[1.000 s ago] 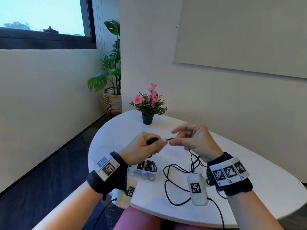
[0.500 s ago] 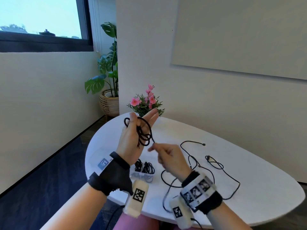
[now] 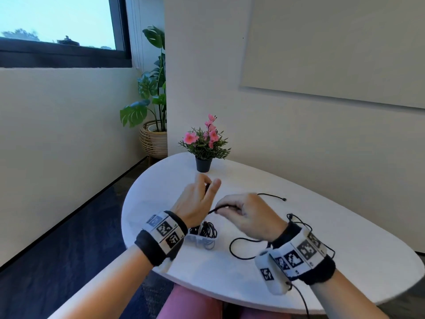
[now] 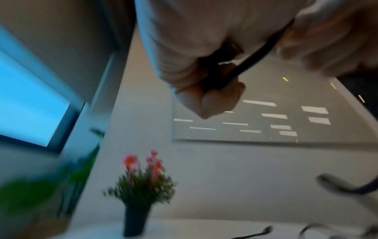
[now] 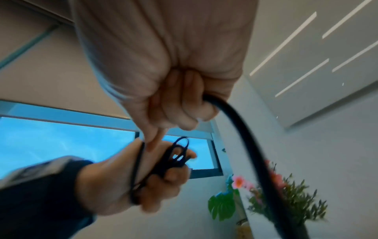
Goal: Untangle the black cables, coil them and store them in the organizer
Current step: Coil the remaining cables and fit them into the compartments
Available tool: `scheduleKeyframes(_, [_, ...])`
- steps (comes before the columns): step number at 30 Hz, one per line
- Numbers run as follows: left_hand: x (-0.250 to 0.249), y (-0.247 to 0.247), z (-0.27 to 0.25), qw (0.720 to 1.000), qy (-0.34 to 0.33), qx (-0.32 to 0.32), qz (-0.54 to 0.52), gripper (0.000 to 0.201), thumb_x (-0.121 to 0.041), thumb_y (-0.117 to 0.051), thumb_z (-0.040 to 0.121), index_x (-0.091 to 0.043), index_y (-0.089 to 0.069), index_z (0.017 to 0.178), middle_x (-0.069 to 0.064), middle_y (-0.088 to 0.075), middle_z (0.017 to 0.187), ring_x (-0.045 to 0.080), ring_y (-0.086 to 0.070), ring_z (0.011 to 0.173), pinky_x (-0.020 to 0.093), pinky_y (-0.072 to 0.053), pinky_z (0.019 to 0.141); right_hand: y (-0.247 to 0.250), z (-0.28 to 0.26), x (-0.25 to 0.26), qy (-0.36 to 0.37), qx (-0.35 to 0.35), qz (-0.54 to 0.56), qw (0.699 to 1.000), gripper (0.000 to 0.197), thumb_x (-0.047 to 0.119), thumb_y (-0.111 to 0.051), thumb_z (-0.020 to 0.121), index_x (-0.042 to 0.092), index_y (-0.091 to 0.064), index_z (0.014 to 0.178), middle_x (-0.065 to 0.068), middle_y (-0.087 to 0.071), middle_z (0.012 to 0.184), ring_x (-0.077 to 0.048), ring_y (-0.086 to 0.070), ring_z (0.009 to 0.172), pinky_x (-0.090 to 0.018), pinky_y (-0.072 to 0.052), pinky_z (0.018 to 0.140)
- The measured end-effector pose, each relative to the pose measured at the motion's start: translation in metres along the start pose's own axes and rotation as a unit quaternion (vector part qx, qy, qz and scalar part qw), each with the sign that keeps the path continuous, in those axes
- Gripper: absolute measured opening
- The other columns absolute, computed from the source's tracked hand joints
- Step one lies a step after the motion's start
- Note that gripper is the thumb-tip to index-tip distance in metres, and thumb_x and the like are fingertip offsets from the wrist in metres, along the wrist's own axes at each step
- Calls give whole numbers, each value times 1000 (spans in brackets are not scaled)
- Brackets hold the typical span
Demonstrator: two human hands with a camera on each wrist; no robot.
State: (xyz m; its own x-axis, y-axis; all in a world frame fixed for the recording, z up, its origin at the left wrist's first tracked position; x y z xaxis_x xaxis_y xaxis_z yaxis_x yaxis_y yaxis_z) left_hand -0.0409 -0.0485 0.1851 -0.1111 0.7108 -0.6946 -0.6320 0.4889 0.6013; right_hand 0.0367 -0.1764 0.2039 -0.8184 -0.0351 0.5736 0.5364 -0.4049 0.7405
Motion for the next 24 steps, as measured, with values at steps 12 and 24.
scheduleKeyframes(12, [-5, -10, -10, 858, 104, 147, -482, 34, -42, -43, 90, -18, -41, 66, -4, -33, 56, 11, -38, 49, 21, -38, 49, 22, 2, -56, -151, -213, 315, 912, 22, 25, -64, 83, 7, -57, 72, 11, -34, 40, -4, -24, 37, -14, -22, 41])
scheduleKeyframes(24, [14, -9, 11, 749, 217, -107, -617, 37, -44, -33, 100, -10, -44, 94, 5, -57, 82, 13, -60, 54, 34, -54, 55, -81, -26, -48, -143, 108, 257, 950, 30, 26, -36, 102, 17, -59, 119, 11, -45, 50, -7, -40, 48, -22, -38, 57])
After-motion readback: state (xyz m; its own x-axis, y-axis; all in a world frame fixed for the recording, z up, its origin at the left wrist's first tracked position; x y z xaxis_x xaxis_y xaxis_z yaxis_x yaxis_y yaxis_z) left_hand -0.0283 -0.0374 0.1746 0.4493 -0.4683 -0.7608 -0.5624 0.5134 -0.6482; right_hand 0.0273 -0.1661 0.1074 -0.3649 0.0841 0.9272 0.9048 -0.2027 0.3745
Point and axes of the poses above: each hand's wrist, its own z-axis towards the middle knuckle, its own y-axis out of the back of the hand, x = y × z, the point moved 3 cm from there along z, towards the middle knuckle
